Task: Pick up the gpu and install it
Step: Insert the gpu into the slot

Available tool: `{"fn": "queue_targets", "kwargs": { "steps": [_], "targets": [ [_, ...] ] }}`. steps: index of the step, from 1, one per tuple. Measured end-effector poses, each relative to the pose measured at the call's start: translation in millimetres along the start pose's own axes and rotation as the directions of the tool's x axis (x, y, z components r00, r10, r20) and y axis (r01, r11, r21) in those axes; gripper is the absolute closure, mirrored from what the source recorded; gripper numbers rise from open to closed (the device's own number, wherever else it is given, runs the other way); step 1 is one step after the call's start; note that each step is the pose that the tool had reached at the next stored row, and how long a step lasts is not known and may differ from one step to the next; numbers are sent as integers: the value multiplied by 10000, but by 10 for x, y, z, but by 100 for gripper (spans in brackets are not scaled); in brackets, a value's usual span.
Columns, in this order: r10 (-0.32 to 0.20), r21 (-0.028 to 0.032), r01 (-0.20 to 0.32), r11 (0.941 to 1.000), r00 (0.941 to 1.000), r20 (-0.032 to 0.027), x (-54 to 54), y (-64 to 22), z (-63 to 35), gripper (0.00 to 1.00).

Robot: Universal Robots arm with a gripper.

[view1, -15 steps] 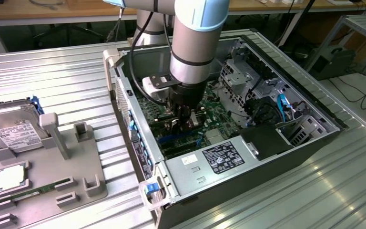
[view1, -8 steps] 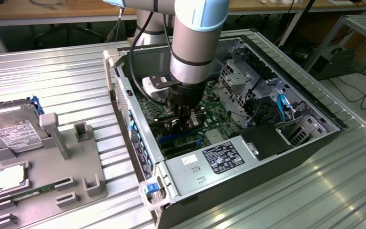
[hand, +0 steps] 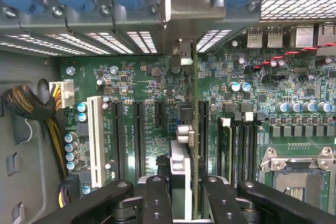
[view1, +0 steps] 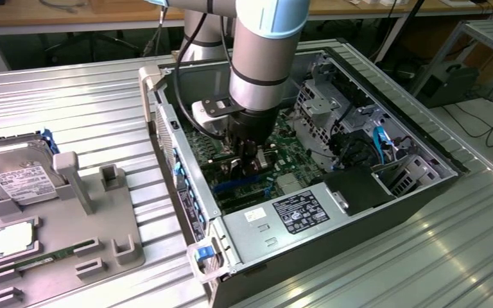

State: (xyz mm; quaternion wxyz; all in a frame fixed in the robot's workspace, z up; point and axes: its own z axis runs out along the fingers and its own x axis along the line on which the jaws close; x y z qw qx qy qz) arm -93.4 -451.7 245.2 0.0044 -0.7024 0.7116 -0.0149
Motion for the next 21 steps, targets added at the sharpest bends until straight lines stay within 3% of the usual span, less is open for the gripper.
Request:
{"fn": "queue_targets", "kwargs": {
  "steps": [4, 5, 8, 17, 21],
  "targets": [
    [0, 30, 0, 10000, 10000, 0, -18, -13, 0, 72],
    [-1, 31, 1, 10000, 10000, 0, -19, 43, -1, 72],
    [1, 29, -1, 10000, 10000, 7, -19, 46, 51, 72],
    [19, 30, -19, 10000, 10000, 9, -16, 50, 32, 72],
    [28, -8, -28, 10000, 10000, 7, -15, 53, 33, 72]
  ]
}}
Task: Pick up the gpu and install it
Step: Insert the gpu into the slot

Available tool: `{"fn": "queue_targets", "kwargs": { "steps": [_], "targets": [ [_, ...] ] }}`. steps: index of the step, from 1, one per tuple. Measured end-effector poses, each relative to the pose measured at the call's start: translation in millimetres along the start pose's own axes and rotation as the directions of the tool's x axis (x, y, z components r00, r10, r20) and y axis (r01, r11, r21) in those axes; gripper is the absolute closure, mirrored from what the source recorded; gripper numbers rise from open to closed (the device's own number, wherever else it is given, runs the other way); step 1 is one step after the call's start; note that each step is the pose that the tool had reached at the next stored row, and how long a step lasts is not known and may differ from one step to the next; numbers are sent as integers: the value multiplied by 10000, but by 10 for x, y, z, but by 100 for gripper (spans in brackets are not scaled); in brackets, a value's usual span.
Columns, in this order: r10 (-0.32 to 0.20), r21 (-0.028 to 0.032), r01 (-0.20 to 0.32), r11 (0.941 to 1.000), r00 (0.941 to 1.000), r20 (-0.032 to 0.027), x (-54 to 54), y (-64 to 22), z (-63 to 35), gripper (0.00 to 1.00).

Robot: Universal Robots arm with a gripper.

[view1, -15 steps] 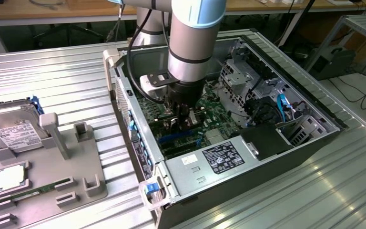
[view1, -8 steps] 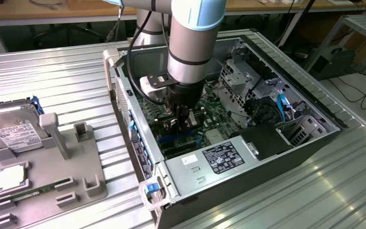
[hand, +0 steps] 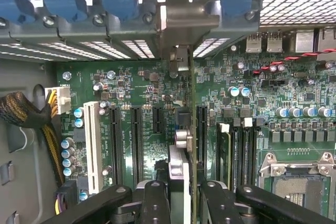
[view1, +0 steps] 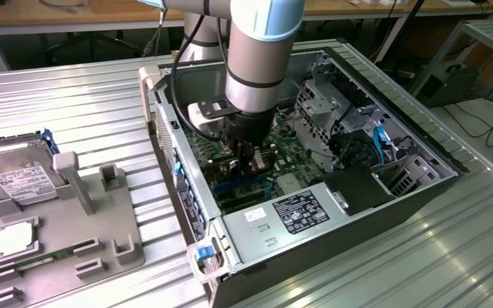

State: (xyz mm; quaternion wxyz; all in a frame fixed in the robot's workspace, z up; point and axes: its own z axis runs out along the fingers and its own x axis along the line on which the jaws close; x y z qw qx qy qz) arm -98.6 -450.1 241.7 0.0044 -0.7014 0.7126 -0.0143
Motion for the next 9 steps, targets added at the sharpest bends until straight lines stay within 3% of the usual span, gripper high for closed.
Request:
{"fn": "queue_targets", "kwargs": {
  "steps": [9],
  "targets": [
    [20, -50, -20, 10000, 10000, -1, 9, 0, 9, 72]
  ]
}}
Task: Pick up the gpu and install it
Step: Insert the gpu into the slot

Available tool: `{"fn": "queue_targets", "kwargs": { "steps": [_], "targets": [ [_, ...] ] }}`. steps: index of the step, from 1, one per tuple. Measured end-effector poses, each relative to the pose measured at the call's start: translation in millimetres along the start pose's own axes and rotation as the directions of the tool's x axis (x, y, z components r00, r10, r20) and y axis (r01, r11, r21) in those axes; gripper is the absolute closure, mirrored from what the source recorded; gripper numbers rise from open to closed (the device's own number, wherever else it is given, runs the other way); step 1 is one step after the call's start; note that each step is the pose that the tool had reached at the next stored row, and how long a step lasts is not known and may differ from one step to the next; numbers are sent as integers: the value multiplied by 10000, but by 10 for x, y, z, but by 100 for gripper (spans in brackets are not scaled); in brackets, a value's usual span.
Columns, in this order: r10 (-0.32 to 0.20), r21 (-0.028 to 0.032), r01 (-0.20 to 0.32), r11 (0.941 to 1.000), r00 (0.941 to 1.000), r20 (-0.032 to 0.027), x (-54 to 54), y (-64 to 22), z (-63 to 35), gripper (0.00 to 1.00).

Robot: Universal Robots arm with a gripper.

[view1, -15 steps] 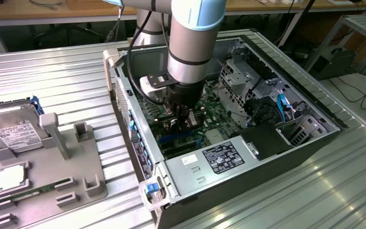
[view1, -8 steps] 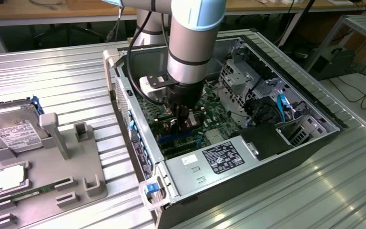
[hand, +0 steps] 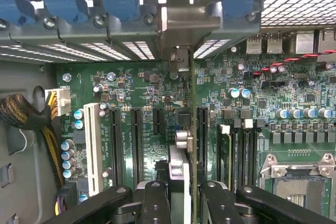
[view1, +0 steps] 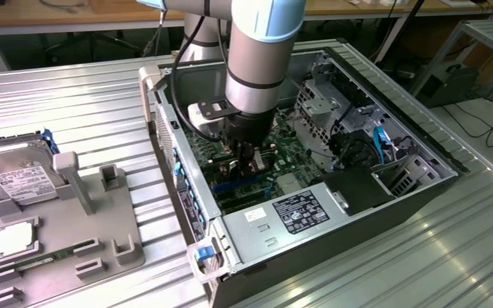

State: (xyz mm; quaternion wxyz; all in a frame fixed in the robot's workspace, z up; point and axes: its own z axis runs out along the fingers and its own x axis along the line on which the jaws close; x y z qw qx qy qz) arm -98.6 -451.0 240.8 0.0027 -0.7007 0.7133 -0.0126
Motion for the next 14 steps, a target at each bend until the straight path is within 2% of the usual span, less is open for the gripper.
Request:
{"fn": "queue_targets", "kwargs": {
  "steps": [5, 10, 14],
  "targets": [
    [-1, 4, 1, 10000, 10000, 1, 0, 1, 1, 72],
    [0, 72, 0, 10000, 10000, 2, 1, 18, 0, 72],
    [0, 91, 0, 10000, 10000, 4, 1, 23, 0, 72]
  ]
}}
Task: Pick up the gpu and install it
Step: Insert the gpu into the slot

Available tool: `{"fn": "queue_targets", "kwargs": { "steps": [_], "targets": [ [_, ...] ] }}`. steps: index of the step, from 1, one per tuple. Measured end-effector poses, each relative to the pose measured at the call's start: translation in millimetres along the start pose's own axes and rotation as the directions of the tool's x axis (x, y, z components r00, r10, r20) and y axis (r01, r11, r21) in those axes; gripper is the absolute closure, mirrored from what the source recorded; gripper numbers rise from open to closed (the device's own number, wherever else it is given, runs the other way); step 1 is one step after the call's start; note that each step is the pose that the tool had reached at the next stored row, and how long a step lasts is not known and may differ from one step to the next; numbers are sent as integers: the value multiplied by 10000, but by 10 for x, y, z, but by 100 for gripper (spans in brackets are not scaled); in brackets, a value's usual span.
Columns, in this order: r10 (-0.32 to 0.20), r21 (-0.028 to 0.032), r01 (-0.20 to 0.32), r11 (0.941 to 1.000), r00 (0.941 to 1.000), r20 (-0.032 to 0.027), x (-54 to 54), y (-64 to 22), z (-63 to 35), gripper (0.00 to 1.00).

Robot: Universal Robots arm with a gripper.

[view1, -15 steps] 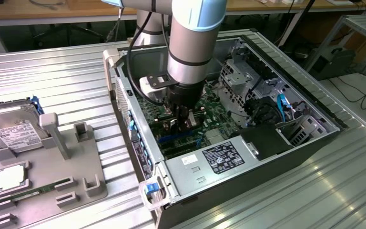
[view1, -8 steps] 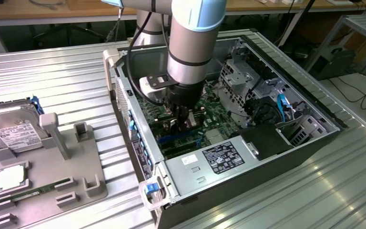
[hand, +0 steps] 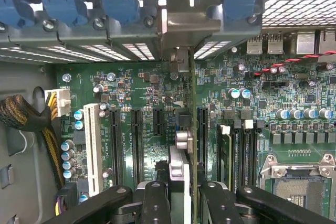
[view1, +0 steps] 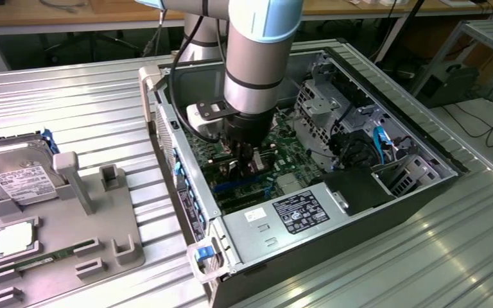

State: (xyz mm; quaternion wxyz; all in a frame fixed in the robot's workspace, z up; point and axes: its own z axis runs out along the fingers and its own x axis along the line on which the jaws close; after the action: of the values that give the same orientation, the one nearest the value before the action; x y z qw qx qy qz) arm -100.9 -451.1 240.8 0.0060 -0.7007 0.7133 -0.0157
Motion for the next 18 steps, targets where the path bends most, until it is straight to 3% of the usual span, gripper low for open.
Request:
{"fn": "queue_targets", "kwargs": {
  "steps": [18],
  "targets": [
    [0, 9, 0, 10000, 10000, 12, 13, 10, 0, 72]
  ]
}}
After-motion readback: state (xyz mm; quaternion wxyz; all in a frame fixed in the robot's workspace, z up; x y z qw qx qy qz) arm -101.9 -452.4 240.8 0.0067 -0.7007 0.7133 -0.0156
